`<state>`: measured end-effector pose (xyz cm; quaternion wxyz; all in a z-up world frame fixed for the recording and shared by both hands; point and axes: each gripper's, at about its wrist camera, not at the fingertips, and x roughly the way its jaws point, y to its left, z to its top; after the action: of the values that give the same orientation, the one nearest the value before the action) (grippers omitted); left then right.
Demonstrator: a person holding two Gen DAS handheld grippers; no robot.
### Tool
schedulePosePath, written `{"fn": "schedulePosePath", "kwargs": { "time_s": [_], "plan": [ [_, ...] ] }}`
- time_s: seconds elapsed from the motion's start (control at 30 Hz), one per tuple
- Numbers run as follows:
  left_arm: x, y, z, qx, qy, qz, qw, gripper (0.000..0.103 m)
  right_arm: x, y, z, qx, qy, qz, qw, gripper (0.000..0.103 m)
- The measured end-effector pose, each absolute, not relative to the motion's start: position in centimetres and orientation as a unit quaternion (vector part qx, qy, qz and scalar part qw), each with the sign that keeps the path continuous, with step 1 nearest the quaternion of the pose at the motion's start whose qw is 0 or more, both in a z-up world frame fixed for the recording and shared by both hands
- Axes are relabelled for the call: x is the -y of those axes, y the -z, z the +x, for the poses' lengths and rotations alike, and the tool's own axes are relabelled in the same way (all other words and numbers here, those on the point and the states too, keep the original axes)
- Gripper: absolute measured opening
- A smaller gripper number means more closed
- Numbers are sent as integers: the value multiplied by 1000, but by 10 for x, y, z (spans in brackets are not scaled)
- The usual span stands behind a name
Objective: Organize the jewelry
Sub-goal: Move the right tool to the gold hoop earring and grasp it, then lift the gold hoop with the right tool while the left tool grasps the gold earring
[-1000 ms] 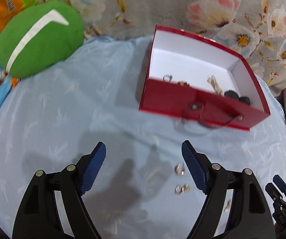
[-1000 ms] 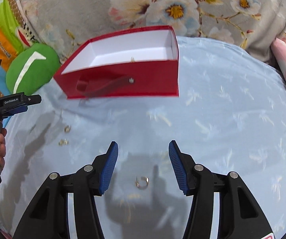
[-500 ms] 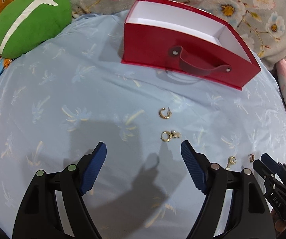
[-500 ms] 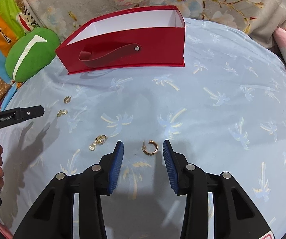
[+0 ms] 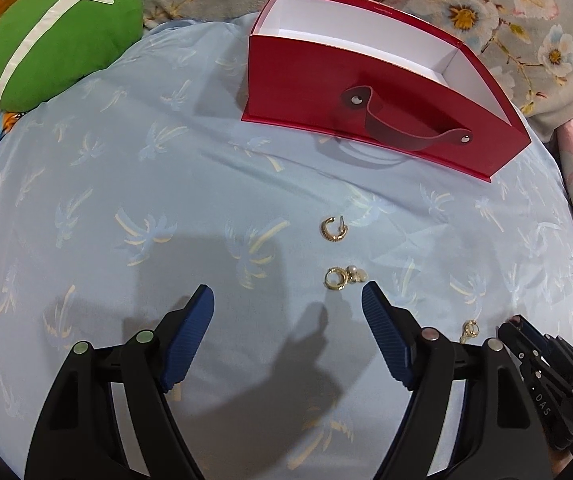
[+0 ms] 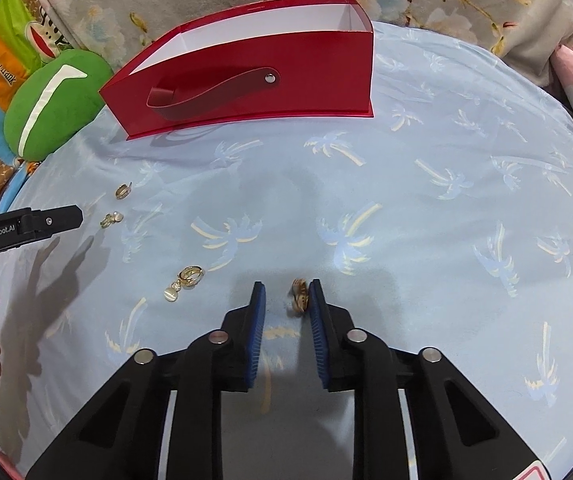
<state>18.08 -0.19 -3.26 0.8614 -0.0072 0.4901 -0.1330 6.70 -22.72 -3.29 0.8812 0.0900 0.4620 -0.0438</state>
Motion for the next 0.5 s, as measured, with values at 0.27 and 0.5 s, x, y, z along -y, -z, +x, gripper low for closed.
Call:
{"fn": "schedulePosePath", "kwargs": {
  "time_s": [0.27,0.5],
  "plan": [
    [23,39,204,-495,145,-2,856,74,230,33,68,-463,44,95,880,4],
    [50,48,222,-493,152,16,857,58,234,28,67,-458,44,99,882,4]
  ]
}}
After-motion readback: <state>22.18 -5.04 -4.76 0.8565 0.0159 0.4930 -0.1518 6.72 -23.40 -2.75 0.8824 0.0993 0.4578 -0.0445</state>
